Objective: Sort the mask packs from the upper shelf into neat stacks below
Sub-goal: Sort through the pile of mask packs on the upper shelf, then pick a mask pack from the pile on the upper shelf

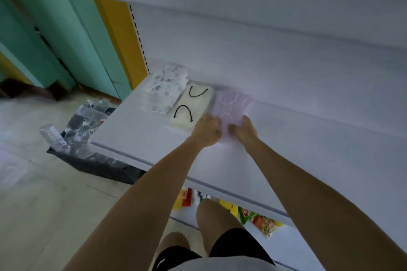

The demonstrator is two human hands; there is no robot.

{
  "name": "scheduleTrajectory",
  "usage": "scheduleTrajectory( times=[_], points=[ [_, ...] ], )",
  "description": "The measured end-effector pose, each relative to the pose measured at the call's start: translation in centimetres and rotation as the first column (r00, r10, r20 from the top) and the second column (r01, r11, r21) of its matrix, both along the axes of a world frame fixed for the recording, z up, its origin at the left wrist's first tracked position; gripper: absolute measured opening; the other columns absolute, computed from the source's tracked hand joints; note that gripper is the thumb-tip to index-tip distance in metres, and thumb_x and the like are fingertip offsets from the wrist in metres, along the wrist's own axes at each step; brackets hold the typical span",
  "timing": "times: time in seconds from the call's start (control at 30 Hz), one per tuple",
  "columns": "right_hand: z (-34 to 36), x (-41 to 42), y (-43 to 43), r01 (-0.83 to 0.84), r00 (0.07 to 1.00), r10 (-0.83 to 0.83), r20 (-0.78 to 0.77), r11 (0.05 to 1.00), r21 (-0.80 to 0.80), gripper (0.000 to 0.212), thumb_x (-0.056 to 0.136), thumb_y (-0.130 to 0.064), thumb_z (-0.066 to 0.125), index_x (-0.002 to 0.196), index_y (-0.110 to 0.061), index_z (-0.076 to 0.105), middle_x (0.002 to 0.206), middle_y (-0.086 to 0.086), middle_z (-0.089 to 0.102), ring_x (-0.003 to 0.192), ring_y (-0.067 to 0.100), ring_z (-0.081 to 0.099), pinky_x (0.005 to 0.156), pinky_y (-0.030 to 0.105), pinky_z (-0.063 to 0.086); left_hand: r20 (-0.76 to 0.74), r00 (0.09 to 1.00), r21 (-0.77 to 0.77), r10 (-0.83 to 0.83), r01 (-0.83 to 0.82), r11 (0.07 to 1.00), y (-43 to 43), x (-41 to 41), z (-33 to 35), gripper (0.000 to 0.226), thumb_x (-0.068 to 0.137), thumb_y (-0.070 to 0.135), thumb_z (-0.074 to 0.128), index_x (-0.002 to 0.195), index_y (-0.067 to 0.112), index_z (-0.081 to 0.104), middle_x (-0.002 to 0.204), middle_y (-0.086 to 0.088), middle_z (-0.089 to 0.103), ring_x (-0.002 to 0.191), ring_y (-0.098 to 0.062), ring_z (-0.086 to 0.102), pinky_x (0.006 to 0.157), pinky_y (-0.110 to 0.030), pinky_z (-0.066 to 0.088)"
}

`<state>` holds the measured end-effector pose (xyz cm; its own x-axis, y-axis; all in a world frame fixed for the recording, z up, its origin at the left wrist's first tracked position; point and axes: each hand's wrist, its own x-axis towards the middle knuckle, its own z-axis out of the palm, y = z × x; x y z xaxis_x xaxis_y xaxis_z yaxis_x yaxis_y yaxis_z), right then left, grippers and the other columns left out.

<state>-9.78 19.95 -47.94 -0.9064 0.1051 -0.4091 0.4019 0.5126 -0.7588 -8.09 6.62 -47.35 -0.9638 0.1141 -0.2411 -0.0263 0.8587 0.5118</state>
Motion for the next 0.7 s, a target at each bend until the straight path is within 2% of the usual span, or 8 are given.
scheduleTrajectory(
  times=[0.1, 0.17, 0.23, 0.37, 0.43, 0.5, 0.63, 0.7],
  points=[
    [-0.3, 0.0, -0.2, 0.001, 1.000, -0.001, -0.004, 0.996, 0.093, 0.058, 0.088, -0.030, 0.054, 0.138, -0.012, 0.031, 0.138, 0.014, 0.040, 0.127, 0.034, 0.034, 0.099, 0.035, 0.032, -0.088, 0.992, -0.107, -0.091, 0.081, 0.991, 0.1, 0.1, -0.6, 0.058, 0.092, 0.042, 0.050, 0.138, 0.008, 0.039, 0.150, -0.011, 0.022, 0.142, -0.026, 0.016, 0.115, -0.034, 0.014],
    [-0.5, -0.3, -0.3, -0.020, 1.000, 0.020, 0.005, 0.996, 0.088, 0.055, 0.090, -0.028, 0.050, 0.139, -0.011, 0.029, 0.140, 0.013, 0.039, 0.128, 0.032, 0.030, 0.095, 0.033, 0.030, -0.096, 0.984, -0.186, -0.153, 0.133, 0.974, -0.1, -0.4, -0.8, 0.072, 0.091, 0.052, 0.048, 0.144, 0.008, 0.028, 0.153, -0.008, 0.021, 0.143, -0.024, 0.016, 0.117, -0.035, 0.013],
    [-0.3, -0.2, -0.2, -0.028, 1.000, 0.027, 0.011, 0.996, 0.090, 0.057, 0.092, -0.028, 0.047, 0.141, -0.011, 0.026, 0.143, 0.013, 0.035, 0.130, 0.032, 0.028, 0.097, 0.033, 0.029, -0.075, 0.977, -0.242, -0.198, 0.175, 0.954, -0.4, -0.9, -0.7, 0.070, 0.093, 0.046, 0.046, 0.146, 0.007, 0.022, 0.155, -0.009, 0.020, 0.143, -0.023, 0.015, 0.117, -0.034, 0.013],
    [1.3, 1.5, 1.3, -0.030, 0.999, 0.035, -0.027, 0.988, 0.152, 0.071, 0.095, -0.035, 0.045, 0.150, -0.011, 0.005, 0.155, 0.010, 0.017, 0.139, 0.033, 0.016, 0.109, 0.040, 0.022, -0.048, 0.981, -0.215, -0.186, 0.172, 0.961, -0.5, -0.4, 0.5, 0.067, 0.097, 0.039, 0.042, 0.149, 0.009, 0.014, 0.158, -0.009, 0.007, 0.146, -0.023, 0.007, 0.118, -0.036, 0.009],
    [2.5, 3.4, 2.4, -0.086, 0.994, 0.097, -0.039, 0.969, 0.231, 0.072, 0.097, -0.036, 0.044, 0.150, -0.011, 0.003, 0.156, 0.009, 0.013, 0.141, 0.032, 0.012, 0.111, 0.042, 0.018, -0.084, 0.982, -0.175, -0.169, 0.152, 0.973, -0.8, 0.9, 1.6, 0.064, 0.097, 0.038, 0.041, 0.149, 0.010, 0.017, 0.157, -0.010, 0.014, 0.145, -0.025, 0.013, 0.117, -0.038, 0.014],
    [3.8, 5.7, 3.5, -0.166, 0.979, 0.198, -0.056, 0.919, 0.357, 0.071, 0.097, -0.037, 0.043, 0.150, -0.012, 0.003, 0.156, 0.008, 0.013, 0.141, 0.032, 0.013, 0.112, 0.043, 0.018, -0.106, 0.981, -0.133, -0.162, 0.148, 0.980, -1.5, 2.6, 3.1, 0.060, 0.097, 0.037, 0.042, 0.147, 0.010, 0.024, 0.151, -0.011, 0.027, 0.140, -0.028, 0.024, 0.114, -0.038, 0.022],
    [6.8, 11.2, 4.7, -0.309, 0.921, 0.387, -0.046, 0.797, 0.519, 0.069, 0.096, -0.039, 0.042, 0.150, -0.017, 0.006, 0.157, 0.006, 0.013, 0.142, 0.028, 0.011, 0.114, 0.040, 0.016, -0.091, 0.975, -0.083, -0.205, 0.198, 0.977, -2.9, 7.3, 7.1, 0.055, 0.098, 0.033, 0.043, 0.144, 0.007, 0.028, 0.149, -0.011, 0.032, 0.136, -0.028, 0.031, 0.110, -0.035, 0.027],
    [8.5, 13.8, 4.9, -0.369, 0.876, 0.481, -0.043, 0.725, 0.581, 0.067, 0.097, -0.043, 0.038, 0.150, -0.021, 0.005, 0.157, 0.004, 0.009, 0.143, 0.025, 0.008, 0.115, 0.037, 0.011, -0.142, 0.967, -0.074, -0.210, 0.202, 0.977, -3.6, 9.4, 9.0, 0.052, 0.098, 0.031, 0.044, 0.142, 0.007, 0.032, 0.144, -0.010, 0.037, 0.132, -0.028, 0.035, 0.105, -0.033, 0.031]
  ],
)
